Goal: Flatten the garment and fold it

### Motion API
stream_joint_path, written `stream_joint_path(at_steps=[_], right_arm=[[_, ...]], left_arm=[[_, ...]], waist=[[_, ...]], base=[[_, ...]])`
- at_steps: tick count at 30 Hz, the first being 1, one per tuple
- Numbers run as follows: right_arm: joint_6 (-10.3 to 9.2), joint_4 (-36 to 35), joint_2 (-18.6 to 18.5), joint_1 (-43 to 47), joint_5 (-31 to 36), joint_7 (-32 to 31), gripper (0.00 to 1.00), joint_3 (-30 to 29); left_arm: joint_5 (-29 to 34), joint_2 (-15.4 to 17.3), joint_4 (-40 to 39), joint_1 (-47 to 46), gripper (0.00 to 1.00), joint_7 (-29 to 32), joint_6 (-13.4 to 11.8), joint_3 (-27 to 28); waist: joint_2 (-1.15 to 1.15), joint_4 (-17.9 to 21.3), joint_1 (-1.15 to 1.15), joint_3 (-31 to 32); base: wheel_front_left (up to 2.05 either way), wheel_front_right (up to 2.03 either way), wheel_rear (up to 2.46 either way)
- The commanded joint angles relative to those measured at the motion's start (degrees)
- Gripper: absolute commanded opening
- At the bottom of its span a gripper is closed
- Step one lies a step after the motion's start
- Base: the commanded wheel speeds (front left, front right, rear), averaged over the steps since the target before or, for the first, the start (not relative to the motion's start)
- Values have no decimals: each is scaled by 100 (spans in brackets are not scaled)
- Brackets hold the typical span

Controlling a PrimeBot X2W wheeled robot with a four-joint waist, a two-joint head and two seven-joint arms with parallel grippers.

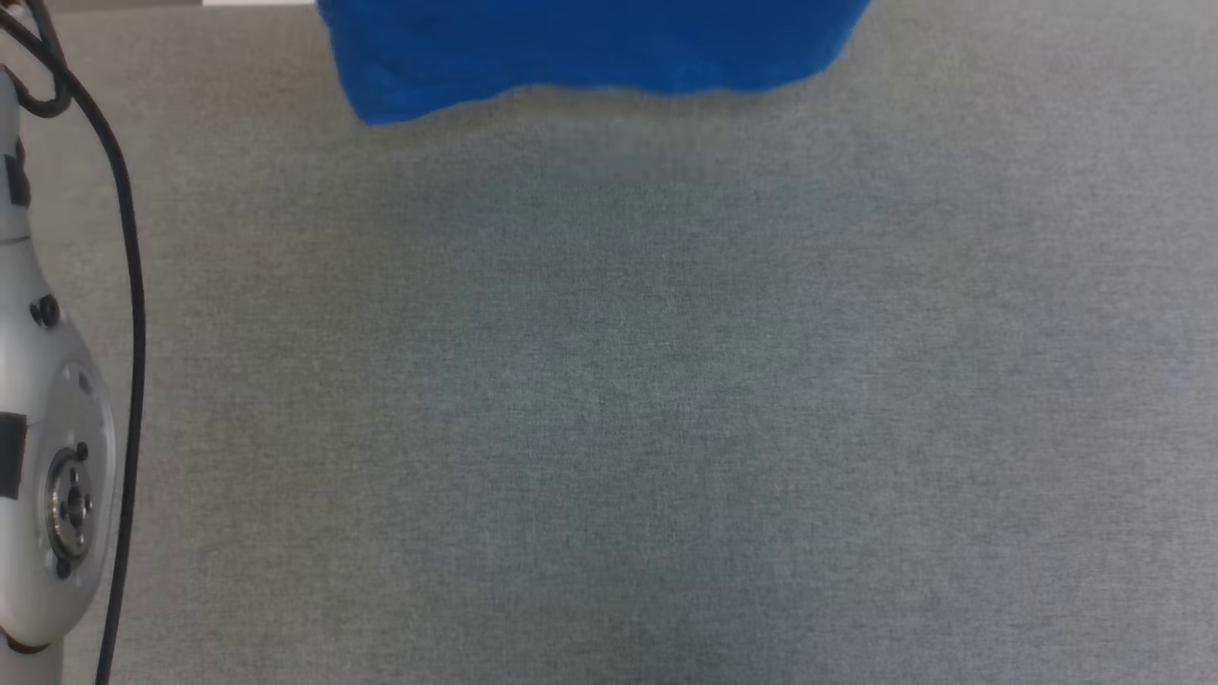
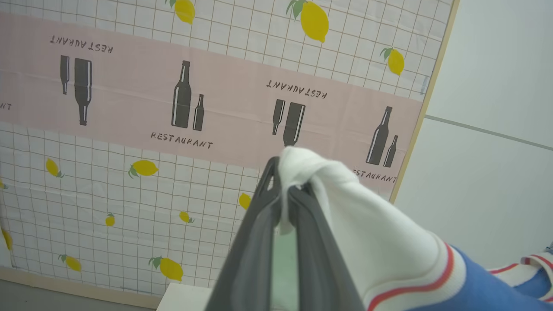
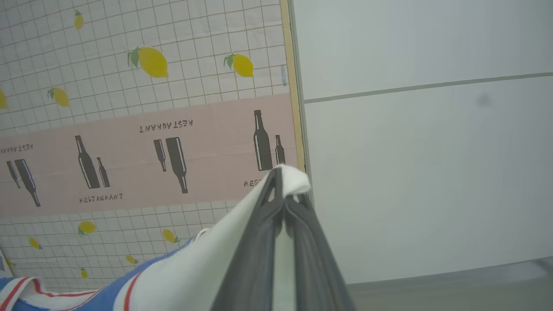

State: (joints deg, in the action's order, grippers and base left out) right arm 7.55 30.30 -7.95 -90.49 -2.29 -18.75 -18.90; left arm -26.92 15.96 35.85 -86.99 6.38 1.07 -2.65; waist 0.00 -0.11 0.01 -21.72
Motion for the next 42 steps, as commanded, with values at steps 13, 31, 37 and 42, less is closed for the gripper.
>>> stream_joint_path(at_steps=[13,31,37,42], right_arm=[[-6,-80,-517,1105,-1287,326,0,700],[-6,-2767,87,8452,-2514,-170,0,309],[-6,-2662,173,9535,-2121,-27,0,498],[-6,-2559,-75,10004,-1731,-164,0,519]], left_arm=[[-710,-361,653,909,0,-679,561,54],[-2215,-836,-879,7014,0,-183,384,-311],[-2186,-714,-1090,8034,0,110,-6,-342],[-1871,-396,-1275,8527,0,297,-559,-362]], waist=[[0,-400,-1,197],[0,-690,-1,1867],[0,-625,-1,2006],[0,-581,-1,2056]], base=[[0,0,0],[0,0,0],[0,0,0],[0,0,0]])
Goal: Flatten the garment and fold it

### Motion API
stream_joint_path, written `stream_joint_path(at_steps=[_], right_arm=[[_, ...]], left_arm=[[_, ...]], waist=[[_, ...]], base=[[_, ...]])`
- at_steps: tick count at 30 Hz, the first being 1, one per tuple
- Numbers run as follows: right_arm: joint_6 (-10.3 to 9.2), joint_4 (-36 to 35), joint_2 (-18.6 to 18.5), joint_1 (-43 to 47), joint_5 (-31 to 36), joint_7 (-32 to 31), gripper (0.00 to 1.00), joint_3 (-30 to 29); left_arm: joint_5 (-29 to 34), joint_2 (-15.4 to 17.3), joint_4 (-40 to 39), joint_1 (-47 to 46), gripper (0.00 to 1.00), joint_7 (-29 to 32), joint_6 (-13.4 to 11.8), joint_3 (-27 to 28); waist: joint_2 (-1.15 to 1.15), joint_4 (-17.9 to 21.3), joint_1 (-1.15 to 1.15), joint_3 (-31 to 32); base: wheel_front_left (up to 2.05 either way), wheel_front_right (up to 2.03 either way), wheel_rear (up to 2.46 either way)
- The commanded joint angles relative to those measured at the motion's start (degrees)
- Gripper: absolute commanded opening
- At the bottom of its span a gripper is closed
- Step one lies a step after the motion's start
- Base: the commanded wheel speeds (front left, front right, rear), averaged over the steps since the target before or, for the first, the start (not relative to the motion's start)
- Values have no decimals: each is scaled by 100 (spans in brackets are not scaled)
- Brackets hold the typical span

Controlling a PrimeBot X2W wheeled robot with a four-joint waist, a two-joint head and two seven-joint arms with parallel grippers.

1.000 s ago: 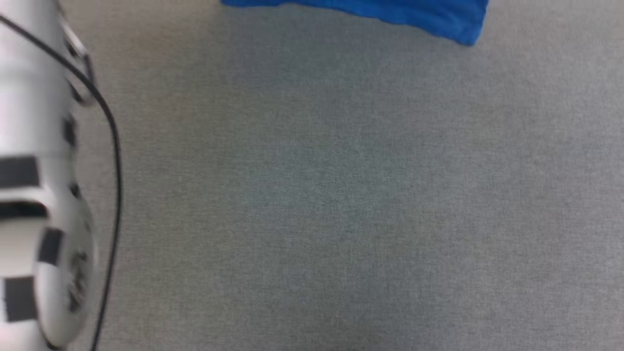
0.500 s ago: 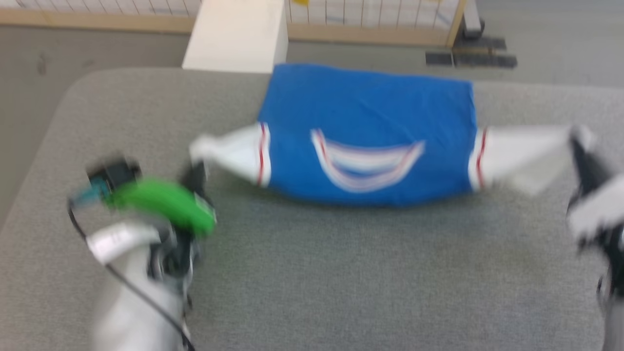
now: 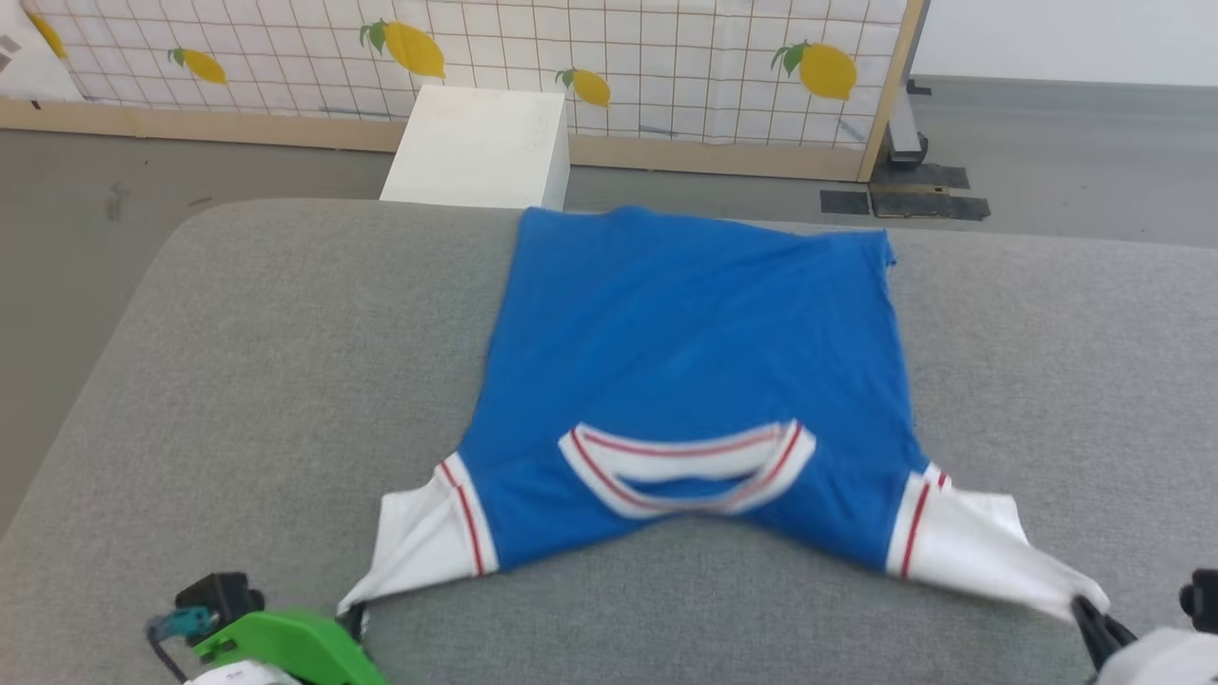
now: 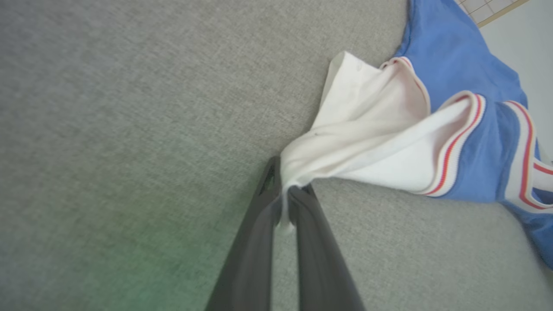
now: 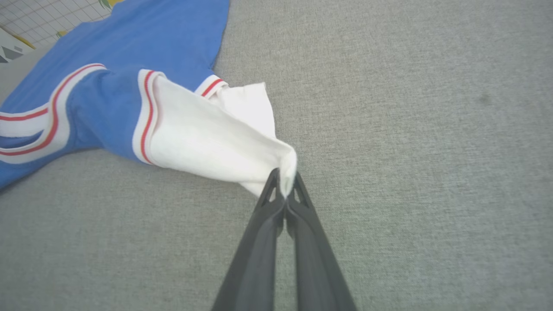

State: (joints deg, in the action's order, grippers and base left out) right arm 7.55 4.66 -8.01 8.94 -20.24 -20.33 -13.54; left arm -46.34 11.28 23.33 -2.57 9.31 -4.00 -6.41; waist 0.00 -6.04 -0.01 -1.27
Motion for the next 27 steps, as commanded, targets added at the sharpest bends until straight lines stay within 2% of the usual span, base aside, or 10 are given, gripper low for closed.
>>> stream_joint_path(at_steps=[1,7,9,14,21,22,23,24,27], right_arm=[[-6,0,-140,136,169,-15,0,-54],[-6,1,-339,286,458,-140,0,-317],[-6,-8,-370,285,509,-188,0,-321],[-6,21,-619,177,603,-642,0,273],[-6,288,-882,-191,766,-2004,0,1134],[-6,322,-927,-240,780,-2184,10,1230],[-6,331,-950,-287,763,-2303,49,1283],[-6,322,-977,-316,754,-2396,100,1325],[-6,196,-1079,-360,609,-2677,100,1310]], left_arm=[[127,128,-72,159,0,23,-163,23],[555,417,-366,450,0,125,-735,-51],[725,509,-466,503,0,123,-858,-119],[881,536,-667,555,0,146,-922,-277],[892,424,-766,504,0,81,-938,-366],[868,405,-764,490,0,65,-912,-369],[860,392,-757,479,0,51,-898,-377],[864,385,-756,470,0,45,-894,-390],[861,367,-775,453,0,5,-878,-409]], waist=[[0,19,1,18],[0,63,1,-7],[0,65,1,-24],[0,96,1,-100],[0,90,1,-172],[0,77,1,-172],[0,64,1,-166],[0,55,1,-162],[0,34,1,-143]], base=[[0,0,0],[0,0,0],[0,0,0],[0,0,0],[0,0,0],[0,0,0],[0,0,0],[0,0,0],[0,0,0]])
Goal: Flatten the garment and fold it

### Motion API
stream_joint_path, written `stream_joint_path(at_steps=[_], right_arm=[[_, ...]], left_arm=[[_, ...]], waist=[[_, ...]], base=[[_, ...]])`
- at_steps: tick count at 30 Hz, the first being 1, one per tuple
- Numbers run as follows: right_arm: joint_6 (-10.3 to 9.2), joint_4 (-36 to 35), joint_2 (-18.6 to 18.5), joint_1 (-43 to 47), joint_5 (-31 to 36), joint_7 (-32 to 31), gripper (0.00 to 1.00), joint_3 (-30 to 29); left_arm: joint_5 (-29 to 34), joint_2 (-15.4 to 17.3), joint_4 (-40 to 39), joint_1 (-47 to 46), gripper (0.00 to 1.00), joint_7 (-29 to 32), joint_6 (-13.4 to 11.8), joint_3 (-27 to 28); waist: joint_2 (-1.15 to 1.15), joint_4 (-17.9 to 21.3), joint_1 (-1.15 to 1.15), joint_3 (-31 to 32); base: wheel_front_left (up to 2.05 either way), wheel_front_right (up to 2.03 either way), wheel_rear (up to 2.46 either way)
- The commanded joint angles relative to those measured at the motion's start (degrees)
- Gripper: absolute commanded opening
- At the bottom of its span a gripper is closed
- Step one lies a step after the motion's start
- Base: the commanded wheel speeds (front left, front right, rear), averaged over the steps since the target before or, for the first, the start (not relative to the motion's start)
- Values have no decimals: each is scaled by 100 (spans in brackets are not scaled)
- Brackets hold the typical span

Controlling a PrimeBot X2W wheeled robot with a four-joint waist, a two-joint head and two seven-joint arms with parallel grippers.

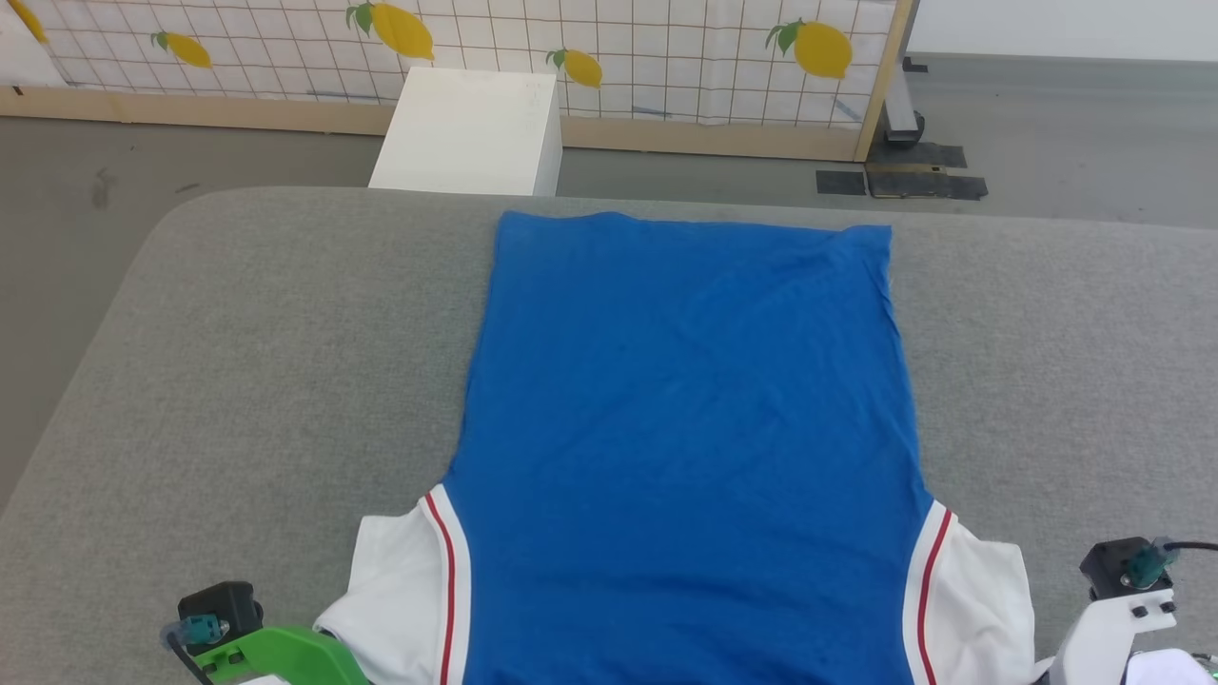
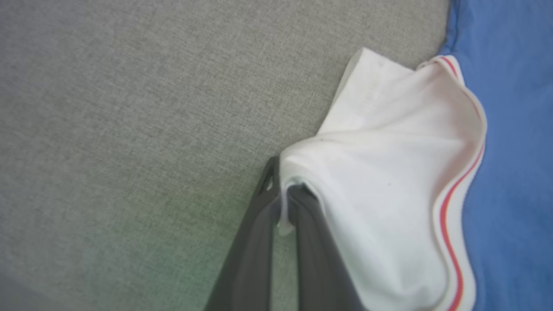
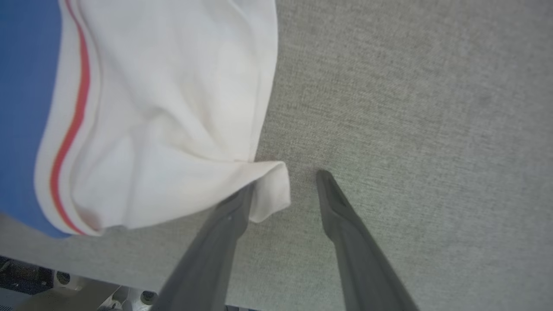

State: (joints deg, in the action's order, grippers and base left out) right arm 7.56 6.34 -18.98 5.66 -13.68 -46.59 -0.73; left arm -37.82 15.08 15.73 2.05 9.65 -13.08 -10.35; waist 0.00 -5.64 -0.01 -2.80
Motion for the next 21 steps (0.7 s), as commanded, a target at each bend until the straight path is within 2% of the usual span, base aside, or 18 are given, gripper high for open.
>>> stream_joint_path(at_steps=[1,8,10,13,16,21], right_arm=[[-8,-43,-25,-26,-110,-129,100,1],[-8,-1059,-72,6,-865,-842,100,-975],[-8,-1409,83,-132,-1053,-843,100,-1390],[-8,-1755,415,-561,-1051,-502,100,-1990],[-8,-1808,845,-1182,-913,151,100,-2427],[-8,-1325,1140,-2201,-394,1115,100,-2455]], left_arm=[[7,-14,-22,-13,0,-31,30,-17],[7,-9,-185,-9,0,-55,-4,-30],[-2,-13,-248,2,0,-74,-8,-26],[-19,-37,-371,11,0,-150,1,-15],[-26,-56,-486,21,0,-204,-8,-9],[-56,-102,-741,-68,0,-298,28,-7]], waist=[[0,-9,1,14],[0,26,1,61],[0,49,1,64],[0,61,1,30],[0,62,1,-83],[0,-50,1,-502]], base=[[0,0,0],[0,0,0],[0,0,0],[0,0,0],[0,0,0],[0,0,0]])
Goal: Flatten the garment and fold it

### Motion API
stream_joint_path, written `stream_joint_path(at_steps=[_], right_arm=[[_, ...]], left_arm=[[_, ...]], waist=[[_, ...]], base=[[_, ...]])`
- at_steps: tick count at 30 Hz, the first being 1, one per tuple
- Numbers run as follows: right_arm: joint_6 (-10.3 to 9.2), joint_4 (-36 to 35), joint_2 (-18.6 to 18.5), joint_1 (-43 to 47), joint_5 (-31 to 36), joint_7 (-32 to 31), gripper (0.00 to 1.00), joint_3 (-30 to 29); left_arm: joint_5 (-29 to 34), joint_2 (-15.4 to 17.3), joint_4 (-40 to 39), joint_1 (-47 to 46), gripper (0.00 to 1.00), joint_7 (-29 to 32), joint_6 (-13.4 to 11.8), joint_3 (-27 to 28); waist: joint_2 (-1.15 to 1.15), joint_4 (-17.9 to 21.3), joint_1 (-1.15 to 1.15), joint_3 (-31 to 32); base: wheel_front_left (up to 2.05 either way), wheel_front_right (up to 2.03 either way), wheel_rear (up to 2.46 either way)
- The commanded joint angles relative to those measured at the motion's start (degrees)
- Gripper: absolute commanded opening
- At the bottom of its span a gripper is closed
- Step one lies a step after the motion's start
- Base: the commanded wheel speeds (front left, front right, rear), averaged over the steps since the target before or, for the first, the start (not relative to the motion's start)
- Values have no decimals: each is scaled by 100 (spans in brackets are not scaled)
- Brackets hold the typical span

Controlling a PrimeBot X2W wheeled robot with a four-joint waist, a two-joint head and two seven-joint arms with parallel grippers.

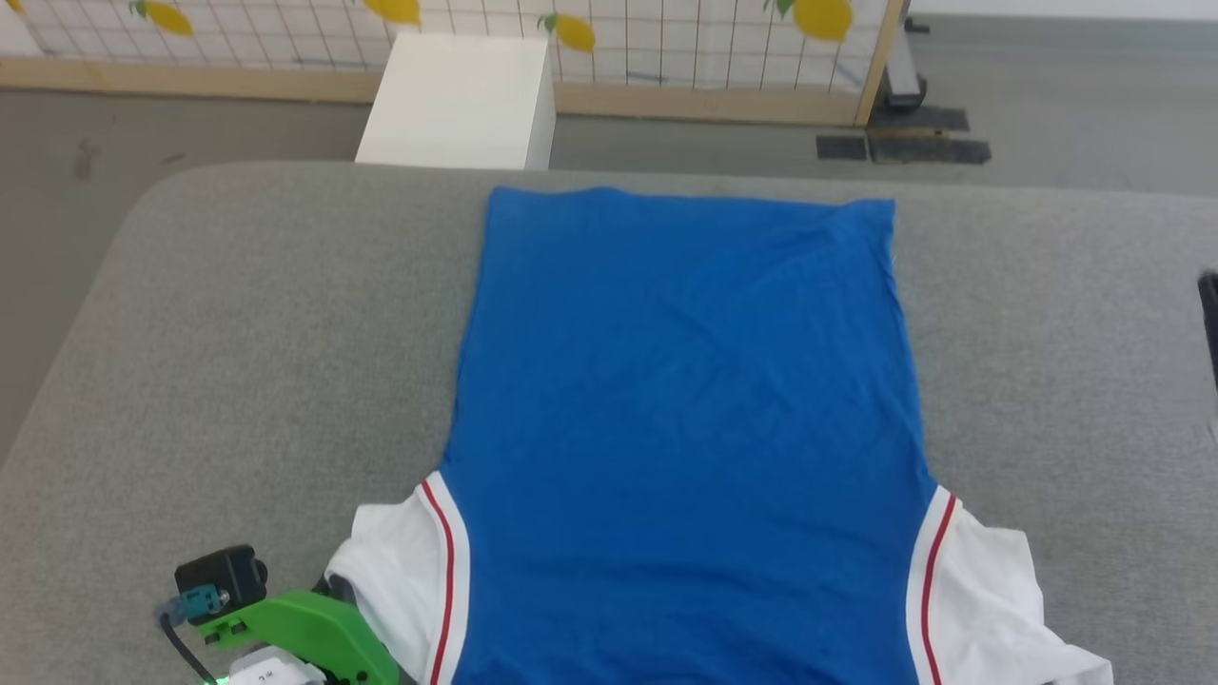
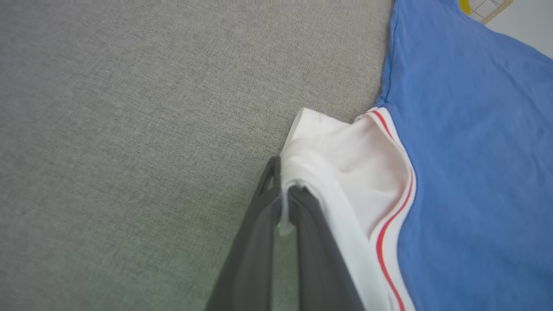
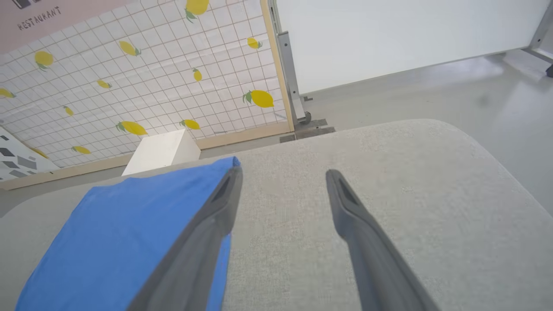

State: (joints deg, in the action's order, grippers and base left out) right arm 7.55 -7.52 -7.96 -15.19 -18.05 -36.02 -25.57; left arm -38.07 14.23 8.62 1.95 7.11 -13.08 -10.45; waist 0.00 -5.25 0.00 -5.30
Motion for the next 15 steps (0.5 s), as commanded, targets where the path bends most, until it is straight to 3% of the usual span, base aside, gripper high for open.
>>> stream_joint_path(at_steps=[1,7,15], right_arm=[[-6,194,48,-298,126,147,100,69],[-6,1100,-117,-1701,654,303,100,380],[-6,2189,-709,-3286,1237,-482,100,1099]], left_arm=[[-33,-24,-77,-87,0,-62,38,2],[-37,-109,-376,-359,0,-187,127,-51],[-52,-367,-615,-767,0,-413,298,-226]], waist=[[0,-124,0,-357],[0,-490,0,-1213],[0,-1126,0,-2261]], base=[[0,0,0],[0,0,0],[0,0,0]])
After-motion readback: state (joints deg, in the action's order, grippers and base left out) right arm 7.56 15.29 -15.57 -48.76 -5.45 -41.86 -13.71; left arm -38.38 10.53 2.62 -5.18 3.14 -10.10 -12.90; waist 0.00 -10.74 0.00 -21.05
